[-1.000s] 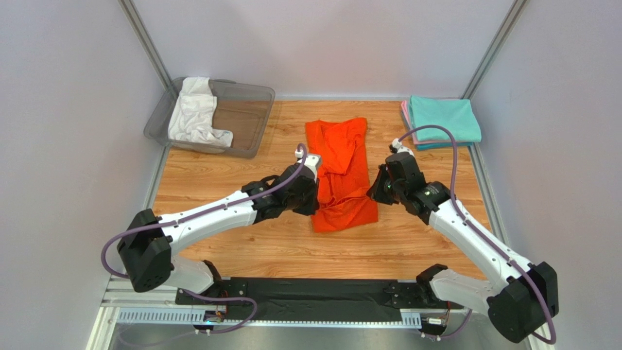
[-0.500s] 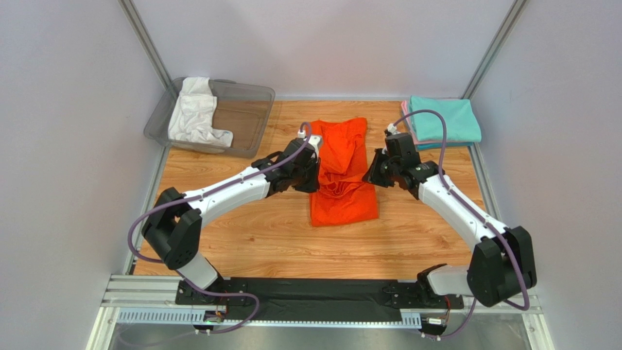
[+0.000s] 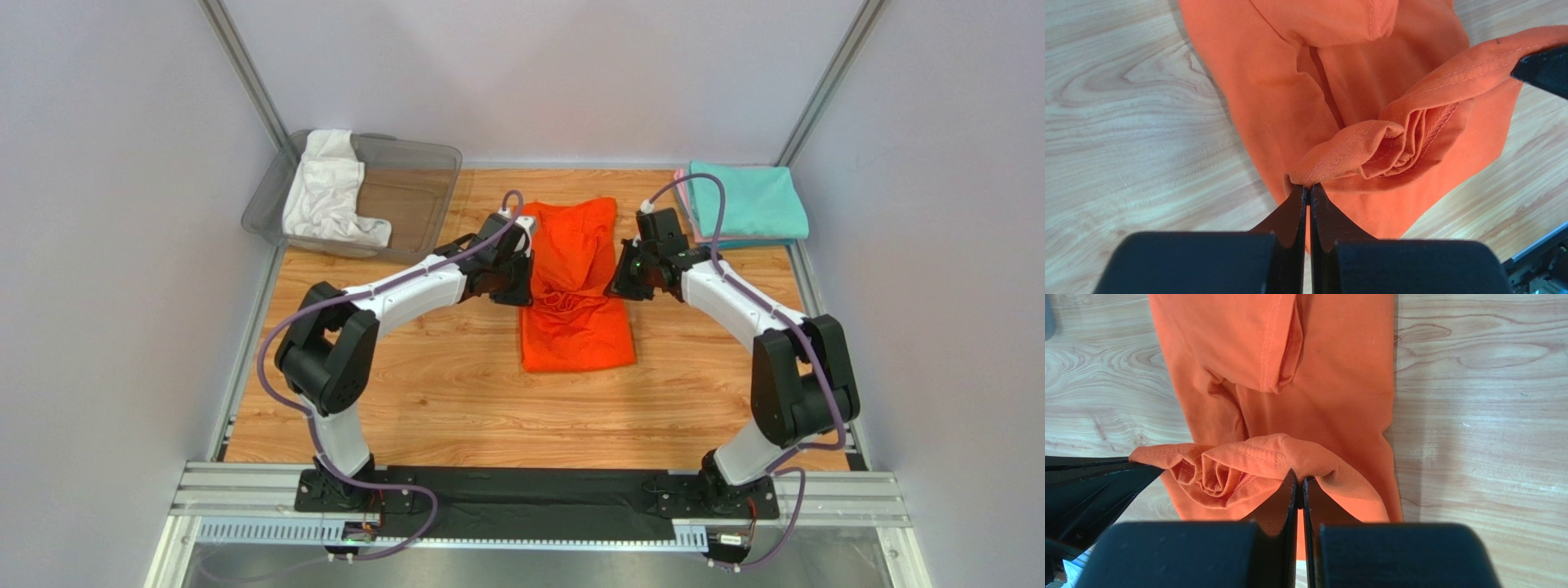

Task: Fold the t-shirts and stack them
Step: Fold the tshirt

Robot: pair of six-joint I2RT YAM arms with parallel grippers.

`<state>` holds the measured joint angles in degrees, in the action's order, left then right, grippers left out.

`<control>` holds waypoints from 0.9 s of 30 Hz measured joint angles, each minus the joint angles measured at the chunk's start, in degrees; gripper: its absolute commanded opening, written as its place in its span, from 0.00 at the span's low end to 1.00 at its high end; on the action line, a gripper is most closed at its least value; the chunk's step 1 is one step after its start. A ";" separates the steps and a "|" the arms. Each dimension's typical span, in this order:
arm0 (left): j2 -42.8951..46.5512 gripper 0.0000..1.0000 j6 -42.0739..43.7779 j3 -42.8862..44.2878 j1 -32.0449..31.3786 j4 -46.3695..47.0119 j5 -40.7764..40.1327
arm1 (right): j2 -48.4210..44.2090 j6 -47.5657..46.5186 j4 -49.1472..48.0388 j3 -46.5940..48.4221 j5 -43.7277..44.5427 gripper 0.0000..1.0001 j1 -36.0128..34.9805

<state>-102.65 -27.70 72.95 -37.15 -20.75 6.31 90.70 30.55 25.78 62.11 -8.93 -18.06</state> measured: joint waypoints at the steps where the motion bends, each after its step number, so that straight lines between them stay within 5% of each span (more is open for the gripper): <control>1: -0.68 0.00 0.02 0.46 0.22 0.00 0.33 | 0.74 0.00 -0.07 0.28 -0.02 0.00 0.13; 5: -3.04 0.01 0.02 1.88 0.87 0.00 1.16 | 3.06 0.02 -0.31 1.09 -0.11 0.05 0.57; 8: -4.59 0.16 0.00 2.62 1.29 -0.20 1.36 | 4.63 0.07 -0.37 1.62 -0.13 0.13 0.98; 9: -5.01 0.33 0.00 2.75 1.38 -0.35 1.36 | 5.07 0.17 -0.42 1.79 -0.17 0.19 1.03; 10: -5.25 0.43 0.07 2.82 1.46 -0.48 1.36 | 5.42 0.17 -0.39 1.90 -0.17 0.40 1.05; 12: -5.44 0.62 0.17 2.86 1.60 -0.96 1.36 | 5.88 0.33 -0.39 2.10 -0.50 0.48 1.29; 18: -5.29 0.87 -0.07 2.89 1.66 -1.40 1.68 | 5.60 0.57 -0.22 2.54 -1.38 0.77 1.36; 19: -4.92 0.92 -0.02 2.86 1.68 -1.57 1.70 | 5.27 0.59 -0.09 2.51 -1.53 1.00 1.36; 20: -4.50 0.99 0.00 2.86 1.68 -1.77 1.77 | 4.66 1.18 0.07 2.43 -1.70 1.00 1.33; 27: 7.15 1.00 -0.98 -2.64 1.66 -0.92 2.36 | -8.28 1.07 -0.02 -2.82 -3.82 1.00 0.26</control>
<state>-95.50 -28.69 70.30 -35.48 -21.67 8.67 82.41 31.62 25.76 59.29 -12.75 -17.80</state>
